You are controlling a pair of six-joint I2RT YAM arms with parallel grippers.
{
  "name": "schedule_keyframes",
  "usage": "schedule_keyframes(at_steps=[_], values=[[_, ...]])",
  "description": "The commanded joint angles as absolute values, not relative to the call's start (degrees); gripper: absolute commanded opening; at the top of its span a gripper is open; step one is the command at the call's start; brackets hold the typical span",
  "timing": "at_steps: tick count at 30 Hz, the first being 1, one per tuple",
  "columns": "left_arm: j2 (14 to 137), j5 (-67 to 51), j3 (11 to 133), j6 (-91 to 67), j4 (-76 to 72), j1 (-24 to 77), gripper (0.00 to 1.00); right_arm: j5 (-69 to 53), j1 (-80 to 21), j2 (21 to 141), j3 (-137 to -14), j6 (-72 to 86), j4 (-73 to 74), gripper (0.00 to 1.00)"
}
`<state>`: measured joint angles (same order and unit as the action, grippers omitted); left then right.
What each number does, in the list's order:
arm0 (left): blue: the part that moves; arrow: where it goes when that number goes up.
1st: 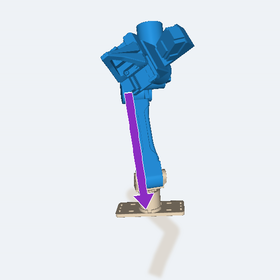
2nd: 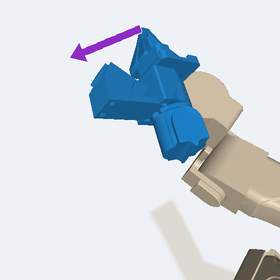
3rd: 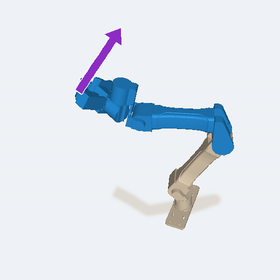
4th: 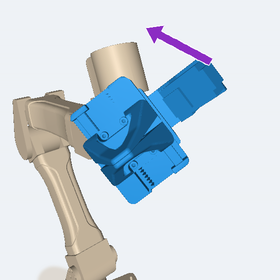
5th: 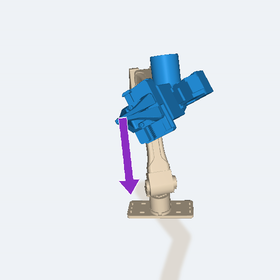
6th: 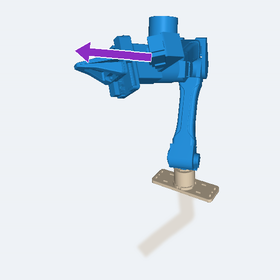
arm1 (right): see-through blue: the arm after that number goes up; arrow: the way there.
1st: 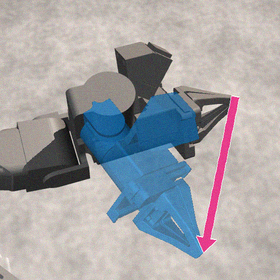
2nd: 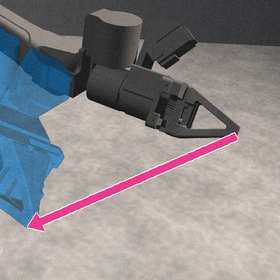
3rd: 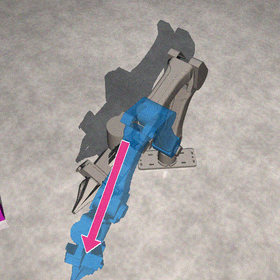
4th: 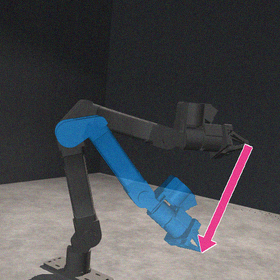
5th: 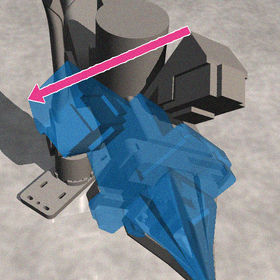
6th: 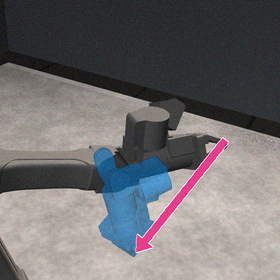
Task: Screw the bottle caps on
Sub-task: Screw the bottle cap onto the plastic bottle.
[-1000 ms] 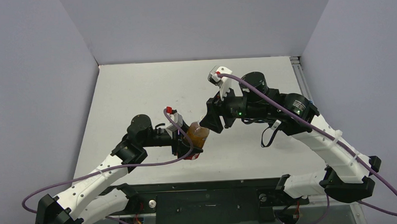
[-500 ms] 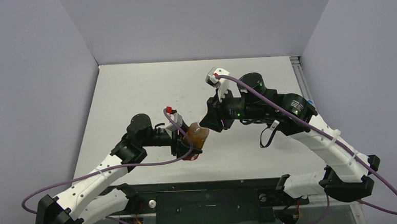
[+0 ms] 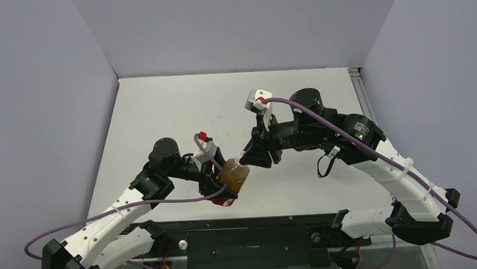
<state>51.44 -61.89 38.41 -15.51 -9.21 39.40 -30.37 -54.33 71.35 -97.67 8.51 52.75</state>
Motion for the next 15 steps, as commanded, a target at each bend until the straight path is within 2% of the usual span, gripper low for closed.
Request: schedule_keyframes(at_steps=[1, 7, 15], values=[[50.0, -66.2, 41.3, -18.2, -13.4, 39.7, 0.0, -35.3, -54.6, 72.2, -98.7, 5.6, 53.5, 0.03], [49.6, -63.4, 41.8, -17.6, -13.6, 39.6, 0.0, -33.7, -55.8, 74.2, -100.4, 5.4, 55.3, 0.03], [49.8, -45.2, 44.9, -5.9, -5.0, 39.6, 0.0, -28.0, -56.2, 75.8, -99.2, 8.7, 55.7, 0.02]])
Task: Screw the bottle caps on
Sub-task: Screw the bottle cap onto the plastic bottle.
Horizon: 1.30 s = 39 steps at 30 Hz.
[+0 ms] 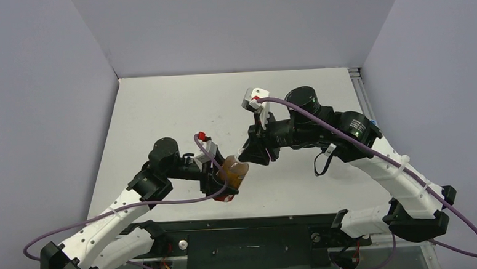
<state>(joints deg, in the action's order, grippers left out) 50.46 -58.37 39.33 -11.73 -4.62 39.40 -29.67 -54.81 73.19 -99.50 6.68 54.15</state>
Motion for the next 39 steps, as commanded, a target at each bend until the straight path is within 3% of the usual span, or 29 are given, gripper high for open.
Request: schedule_keyframes(at_steps=[1, 14, 34, 39], values=[[49.6, -41.6, 45.0, -5.4, -5.1, 39.6, 0.0, -27.5, -56.2, 75.9, -99.3, 9.3, 56.3, 0.02], [48.5, -12.7, 44.6, 1.1, -10.4, 42.4, 0.0, -10.8, -56.1, 81.8, -97.7, 23.1, 58.6, 0.01], [53.4, -2.1, 40.6, 3.0, -21.2, 44.2, 0.0, -2.4, -53.4, 84.6, -103.8, 32.5, 61.1, 0.05], [54.0, -3.1, 40.2, 2.8, -21.2, 44.2, 0.0, -2.0, -53.4, 84.9, -104.6, 33.1, 60.9, 0.19]])
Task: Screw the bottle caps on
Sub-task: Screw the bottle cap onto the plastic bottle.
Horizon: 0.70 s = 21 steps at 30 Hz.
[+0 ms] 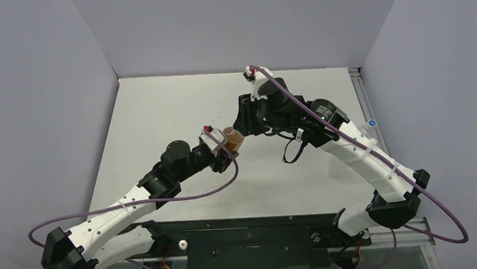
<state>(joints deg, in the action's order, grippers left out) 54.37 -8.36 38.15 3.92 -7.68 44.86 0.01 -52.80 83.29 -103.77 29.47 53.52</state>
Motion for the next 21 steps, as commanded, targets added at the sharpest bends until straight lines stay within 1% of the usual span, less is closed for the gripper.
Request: schedule_keyframes(at_steps=[1, 2, 3, 4, 5, 6, 8, 9, 11, 14, 16, 19, 20, 21], values=[[54.0, -3.2, 40.2, 2.8, -21.1, 44.2, 0.0, -2.0, -53.4, 84.9, -104.8, 33.1, 60.9, 0.24], [54.0, -3.4, 40.1, 2.8, -20.9, 44.2, 0.0, -1.9, -53.4, 84.9, -105.0, 33.3, 60.7, 0.27], [54.0, -3.4, 40.1, 2.8, -20.7, 44.3, 0.0, -1.8, -53.4, 84.7, -105.2, 33.4, 60.6, 0.34], [54.0, -3.4, 40.0, 2.7, -20.3, 44.2, 0.0, -1.7, -53.4, 84.5, -105.4, 33.5, 60.3, 0.38], [53.9, -3.4, 40.0, 2.7, -20.0, 44.2, 0.0, -1.4, -53.4, 84.2, -105.8, 33.6, 60.1, 0.44], [53.7, -3.4, 39.8, 2.7, -19.6, 44.2, 0.0, -1.2, -53.4, 84.0, -106.0, 33.7, 59.7, 0.47], [53.2, -3.5, 39.5, 2.3, -18.8, 44.2, 0.0, -0.7, -53.4, 82.7, -105.7, 34.1, 57.6, 0.53], [53.1, -3.5, 39.3, 2.0, -18.6, 44.2, 0.0, -0.7, -53.3, 81.2, -104.9, 34.3, 55.4, 0.59], [52.9, -4.1, 39.0, 1.7, -17.9, 44.3, 0.0, -0.9, -53.2, 78.7, -103.3, 34.4, 51.8, 0.65], [52.5, -5.0, 38.9, 0.8, -16.3, 44.3, 0.0, -2.1, -53.2, 74.8, -100.7, 32.5, 48.2, 0.69], [52.1, -7.3, 39.1, 0.4, -14.9, 44.2, 0.0, -3.3, -53.2, 72.8, -99.3, 30.2, 46.5, 0.69], [51.5, -15.0, 40.0, -1.5, -10.8, 43.8, 0.0, -5.1, -53.2, 70.7, -97.9, 23.9, 45.7, 0.69], [51.2, -17.0, 40.1, -2.1, -9.7, 43.5, 0.0, -6.7, -53.2, 70.0, -97.4, 22.5, 45.6, 0.67], [51.1, -21.8, 40.5, -2.4, -7.6, 43.3, 0.0, -7.8, -53.3, 69.6, -97.1, 19.7, 45.2, 0.66]])
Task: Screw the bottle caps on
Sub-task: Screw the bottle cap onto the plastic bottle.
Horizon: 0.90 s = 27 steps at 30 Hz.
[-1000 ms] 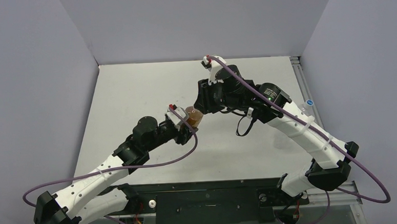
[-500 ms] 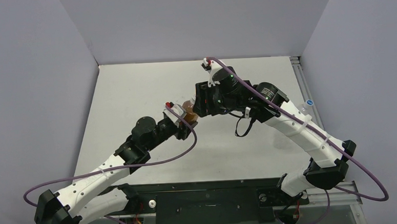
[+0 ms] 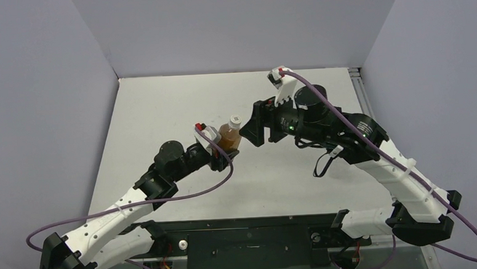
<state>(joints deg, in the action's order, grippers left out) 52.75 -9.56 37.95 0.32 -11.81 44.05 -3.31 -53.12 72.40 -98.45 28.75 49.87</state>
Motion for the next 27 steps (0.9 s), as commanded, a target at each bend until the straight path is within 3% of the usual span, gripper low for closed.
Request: schedule_keyframes(at_steps=[1, 7, 11, 27], values=[[50.6, -24.3, 40.8, -3.0, -6.5, 42.8, 0.0, -10.8, -53.2, 69.0, -96.4, 18.3, 44.7, 0.63], [46.8, -47.0, 40.5, -7.6, -2.2, 41.2, 0.0, -24.4, -53.3, 69.0, -97.4, 9.7, 46.6, 0.55], [45.8, -54.6, 40.5, -11.0, -2.9, 41.0, 0.0, -29.0, -53.7, 69.3, -97.7, 6.7, 48.4, 0.53], [46.0, -58.6, 38.9, -14.5, -5.7, 41.0, 0.0, -31.7, -56.1, 71.1, -98.3, 5.3, 49.2, 0.45]])
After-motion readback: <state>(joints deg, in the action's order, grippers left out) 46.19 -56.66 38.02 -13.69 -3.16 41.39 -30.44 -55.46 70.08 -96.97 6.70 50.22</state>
